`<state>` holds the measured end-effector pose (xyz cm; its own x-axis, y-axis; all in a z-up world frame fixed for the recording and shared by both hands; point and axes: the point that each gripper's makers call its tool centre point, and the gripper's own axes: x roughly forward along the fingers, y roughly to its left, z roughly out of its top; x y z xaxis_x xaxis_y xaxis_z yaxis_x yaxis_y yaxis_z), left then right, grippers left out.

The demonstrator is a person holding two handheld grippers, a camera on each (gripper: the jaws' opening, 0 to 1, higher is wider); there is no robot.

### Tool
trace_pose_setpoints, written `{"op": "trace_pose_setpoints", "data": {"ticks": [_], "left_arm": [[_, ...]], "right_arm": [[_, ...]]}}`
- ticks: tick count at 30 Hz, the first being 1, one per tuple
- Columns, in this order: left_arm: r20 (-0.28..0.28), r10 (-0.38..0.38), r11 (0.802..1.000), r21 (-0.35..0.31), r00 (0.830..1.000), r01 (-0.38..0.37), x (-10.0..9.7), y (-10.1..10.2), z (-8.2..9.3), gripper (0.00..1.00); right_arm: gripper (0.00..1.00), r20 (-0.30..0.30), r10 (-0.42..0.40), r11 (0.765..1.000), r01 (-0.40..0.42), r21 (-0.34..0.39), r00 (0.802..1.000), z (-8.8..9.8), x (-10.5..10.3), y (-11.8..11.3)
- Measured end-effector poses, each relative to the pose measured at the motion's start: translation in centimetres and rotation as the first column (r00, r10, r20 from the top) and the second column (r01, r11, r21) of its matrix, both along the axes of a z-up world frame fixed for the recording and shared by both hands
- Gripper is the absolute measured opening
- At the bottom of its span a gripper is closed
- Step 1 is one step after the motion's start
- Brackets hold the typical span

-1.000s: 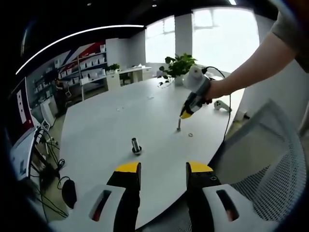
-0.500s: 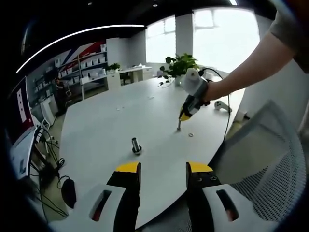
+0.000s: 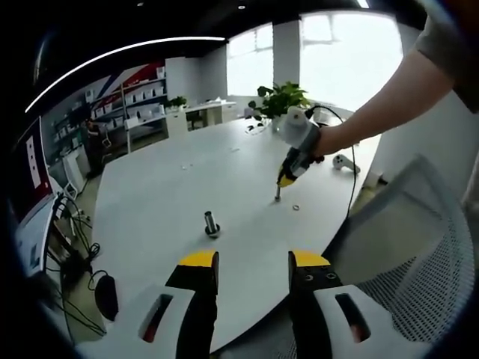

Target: Place the washer onto the threaded stud by aligning its center hole with the stud, sliding it down to the base, and recovering from edge contact or off-axis alignment until the washer reaches the visible bottom stop.

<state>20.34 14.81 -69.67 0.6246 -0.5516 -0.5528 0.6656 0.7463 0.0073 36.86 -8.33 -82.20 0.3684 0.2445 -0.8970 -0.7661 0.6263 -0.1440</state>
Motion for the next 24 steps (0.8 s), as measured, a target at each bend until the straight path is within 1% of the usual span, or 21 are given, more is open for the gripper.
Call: {"op": "trace_pose_setpoints", "data": {"ticks": [5,12,15,24], "left_arm": [[-0.002,0.003,1.0,0.001,1.0,-0.003,0.0,0.0,0.0,0.35],[-0.002,0.011,1.0,0.001,1.0,-0.011,0.1,0.2,0.0,0.35],[-0.004,0.013,1.0,0.002,1.0,-0.013,0.1,0.2,0.0,0.35],[-0.01,0.015,1.0,0.003,1.0,-0.015,0.1,0.2,-0.2,0.35]], "right_arm": [[0.13,-0.018,-0.011,1.0,0.011,-0.01,1.0,-1.1,0.2,-0.2],[0.13,-0.033,0.001,1.0,-0.002,-0.025,0.999,-2.3,0.4,-0.2],[0.13,-0.045,-0.013,1.0,0.012,-0.023,0.999,-2.5,0.3,-0.2],[0.13,-0.06,-0.018,1.0,0.016,-0.026,0.998,-3.6,0.3,-0.1]]}}
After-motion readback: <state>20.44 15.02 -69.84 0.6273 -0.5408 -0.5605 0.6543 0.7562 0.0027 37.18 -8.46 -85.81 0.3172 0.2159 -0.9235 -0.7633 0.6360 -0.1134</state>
